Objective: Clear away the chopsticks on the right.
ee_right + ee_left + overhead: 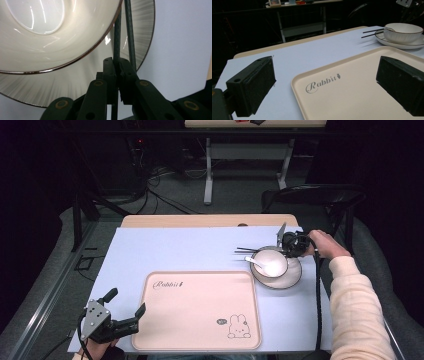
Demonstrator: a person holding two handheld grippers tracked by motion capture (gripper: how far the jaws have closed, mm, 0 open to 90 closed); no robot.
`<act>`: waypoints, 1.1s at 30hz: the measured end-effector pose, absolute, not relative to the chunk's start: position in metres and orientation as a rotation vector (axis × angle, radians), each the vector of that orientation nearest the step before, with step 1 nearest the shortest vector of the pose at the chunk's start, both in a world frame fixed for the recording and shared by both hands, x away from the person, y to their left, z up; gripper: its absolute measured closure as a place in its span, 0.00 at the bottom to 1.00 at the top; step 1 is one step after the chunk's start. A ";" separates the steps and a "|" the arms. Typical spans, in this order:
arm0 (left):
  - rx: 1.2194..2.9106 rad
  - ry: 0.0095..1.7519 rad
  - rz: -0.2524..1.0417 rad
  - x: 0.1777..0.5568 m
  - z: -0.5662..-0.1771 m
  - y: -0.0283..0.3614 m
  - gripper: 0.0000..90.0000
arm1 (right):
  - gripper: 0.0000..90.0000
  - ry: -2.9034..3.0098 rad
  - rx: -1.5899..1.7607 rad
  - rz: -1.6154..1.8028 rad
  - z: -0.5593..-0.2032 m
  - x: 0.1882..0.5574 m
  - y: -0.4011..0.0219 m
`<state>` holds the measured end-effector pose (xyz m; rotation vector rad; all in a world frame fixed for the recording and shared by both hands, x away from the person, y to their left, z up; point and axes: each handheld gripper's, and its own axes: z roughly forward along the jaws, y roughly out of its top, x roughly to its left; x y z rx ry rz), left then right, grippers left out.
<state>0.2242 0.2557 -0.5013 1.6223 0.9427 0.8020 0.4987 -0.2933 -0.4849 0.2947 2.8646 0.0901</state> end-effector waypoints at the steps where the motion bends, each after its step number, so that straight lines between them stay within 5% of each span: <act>1: 1.623 0.942 0.802 0.224 -0.501 0.256 0.02 | 0.94 2.860 0.277 0.097 -0.483 0.499 -0.294; 33: 1.623 0.944 0.808 0.224 -0.501 0.256 0.02 | 0.94 2.733 0.814 0.163 -0.413 0.458 -0.270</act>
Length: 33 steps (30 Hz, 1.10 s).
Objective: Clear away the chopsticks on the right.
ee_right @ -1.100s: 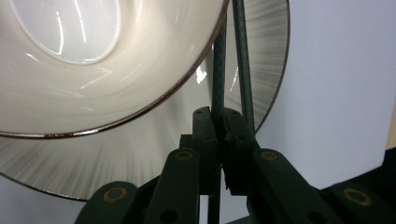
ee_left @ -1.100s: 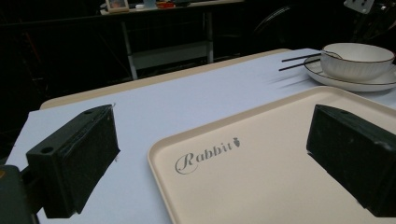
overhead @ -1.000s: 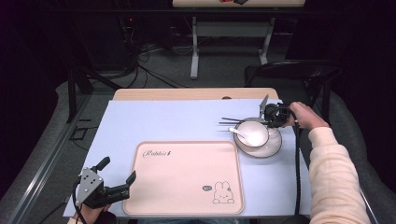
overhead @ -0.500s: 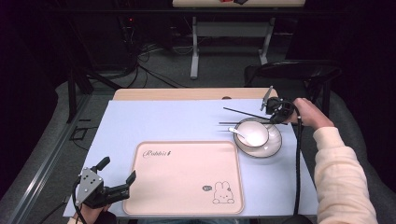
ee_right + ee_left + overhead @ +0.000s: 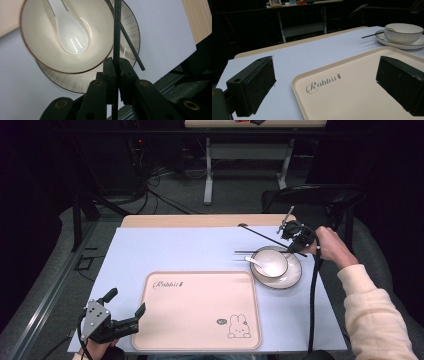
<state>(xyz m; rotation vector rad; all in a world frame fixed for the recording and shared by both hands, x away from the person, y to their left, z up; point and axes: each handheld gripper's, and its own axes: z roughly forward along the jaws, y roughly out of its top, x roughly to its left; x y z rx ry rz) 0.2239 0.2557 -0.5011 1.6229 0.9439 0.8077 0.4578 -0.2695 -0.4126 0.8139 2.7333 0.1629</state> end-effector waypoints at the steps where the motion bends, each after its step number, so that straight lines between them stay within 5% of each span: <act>1: 1.622 0.944 0.808 0.224 -0.501 0.256 0.02 | 0.94 2.727 0.826 0.163 -0.411 0.456 -0.268; 13: 1.623 0.945 0.809 0.224 -0.501 0.256 0.02 | 0.94 2.652 1.133 0.238 -0.402 0.416 -0.244; 33: 1.623 0.941 0.811 0.224 -0.501 0.255 0.02 | 0.94 2.672 1.148 0.314 -0.422 0.365 -0.216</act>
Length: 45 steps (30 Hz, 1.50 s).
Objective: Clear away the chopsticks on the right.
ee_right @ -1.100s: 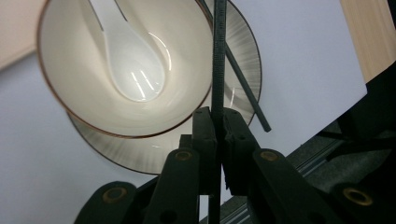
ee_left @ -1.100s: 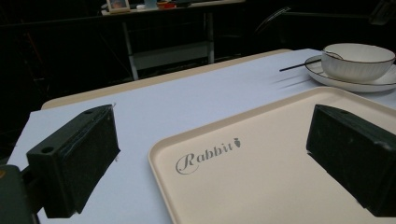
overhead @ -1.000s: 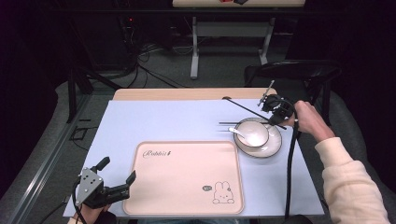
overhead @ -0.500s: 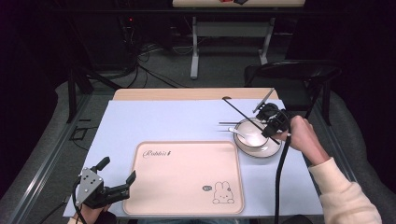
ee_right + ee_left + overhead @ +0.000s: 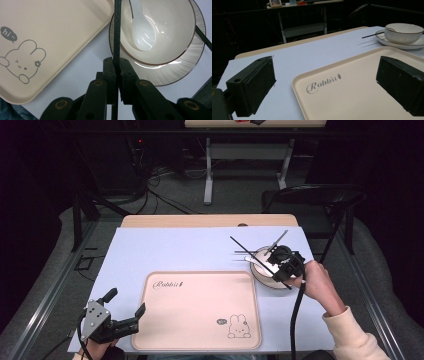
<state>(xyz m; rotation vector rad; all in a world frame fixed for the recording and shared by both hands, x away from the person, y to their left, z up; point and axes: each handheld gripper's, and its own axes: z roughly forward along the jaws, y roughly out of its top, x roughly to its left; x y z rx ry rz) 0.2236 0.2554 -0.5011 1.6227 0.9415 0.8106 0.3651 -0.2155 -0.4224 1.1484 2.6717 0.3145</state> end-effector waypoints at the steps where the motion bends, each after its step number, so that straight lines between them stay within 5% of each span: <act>1: 1.625 0.941 0.811 0.224 -0.501 0.255 0.02 | 0.94 2.679 1.172 0.327 -0.424 0.363 -0.214; 45: 1.627 0.932 0.819 0.223 -0.501 0.255 0.02 | 0.93 2.818 1.345 0.305 -0.516 0.336 -0.135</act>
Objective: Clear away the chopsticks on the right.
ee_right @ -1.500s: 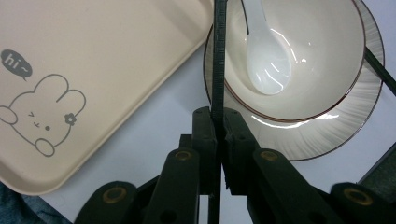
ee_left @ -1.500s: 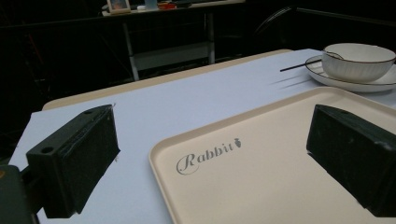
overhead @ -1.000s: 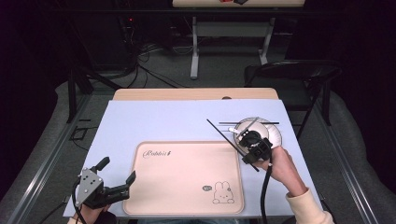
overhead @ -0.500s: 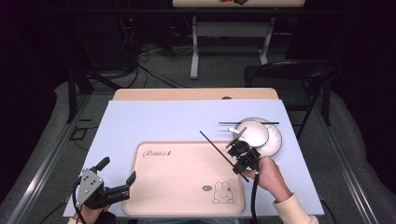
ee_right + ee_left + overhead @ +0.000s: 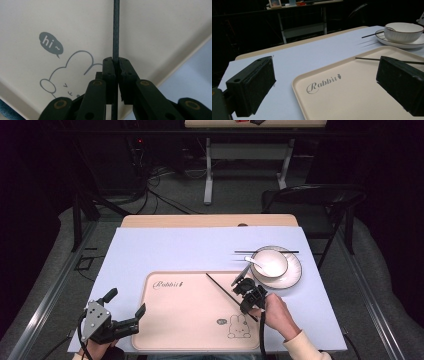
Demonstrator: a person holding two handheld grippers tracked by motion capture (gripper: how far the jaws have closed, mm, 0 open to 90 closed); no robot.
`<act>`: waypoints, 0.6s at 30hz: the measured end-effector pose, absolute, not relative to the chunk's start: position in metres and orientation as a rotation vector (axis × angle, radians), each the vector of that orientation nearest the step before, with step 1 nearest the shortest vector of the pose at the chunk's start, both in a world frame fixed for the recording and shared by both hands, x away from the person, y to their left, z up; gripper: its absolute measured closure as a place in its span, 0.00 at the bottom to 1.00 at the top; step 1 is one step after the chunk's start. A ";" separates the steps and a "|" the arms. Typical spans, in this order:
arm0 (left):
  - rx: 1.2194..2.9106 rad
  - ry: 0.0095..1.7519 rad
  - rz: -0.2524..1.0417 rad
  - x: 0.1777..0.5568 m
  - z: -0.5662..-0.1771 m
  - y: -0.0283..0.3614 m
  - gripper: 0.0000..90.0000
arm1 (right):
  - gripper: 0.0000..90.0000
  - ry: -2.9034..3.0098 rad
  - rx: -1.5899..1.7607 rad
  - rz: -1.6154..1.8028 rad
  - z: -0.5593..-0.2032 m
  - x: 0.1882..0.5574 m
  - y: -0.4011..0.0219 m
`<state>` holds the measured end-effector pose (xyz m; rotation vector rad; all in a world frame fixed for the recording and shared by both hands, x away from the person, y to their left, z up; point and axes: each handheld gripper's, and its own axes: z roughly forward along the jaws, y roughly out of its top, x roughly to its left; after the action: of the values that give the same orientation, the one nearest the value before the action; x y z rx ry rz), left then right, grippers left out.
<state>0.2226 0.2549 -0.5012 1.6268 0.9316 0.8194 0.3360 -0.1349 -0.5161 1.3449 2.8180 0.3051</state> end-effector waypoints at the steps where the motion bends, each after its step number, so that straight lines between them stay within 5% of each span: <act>1: 1.627 0.931 0.819 0.223 -0.501 0.255 0.02 | 0.92 2.820 1.343 0.285 -0.517 0.335 -0.134; 6: 1.626 0.930 0.819 0.222 -0.501 0.255 0.02 | 0.82 2.836 1.311 0.273 -0.520 0.334 -0.132; 14: 1.625 0.935 0.820 0.223 -0.501 0.255 0.02 | 0.36 2.838 1.177 0.356 -0.504 0.330 -0.148; 18: 1.625 0.929 0.824 0.222 -0.501 0.255 0.02 | 0.21 2.799 1.109 0.458 -0.496 0.327 -0.166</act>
<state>0.2220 0.2545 -0.5013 1.6250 0.9286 0.8238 0.3266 -0.1656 -0.4955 1.1087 2.7989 0.4576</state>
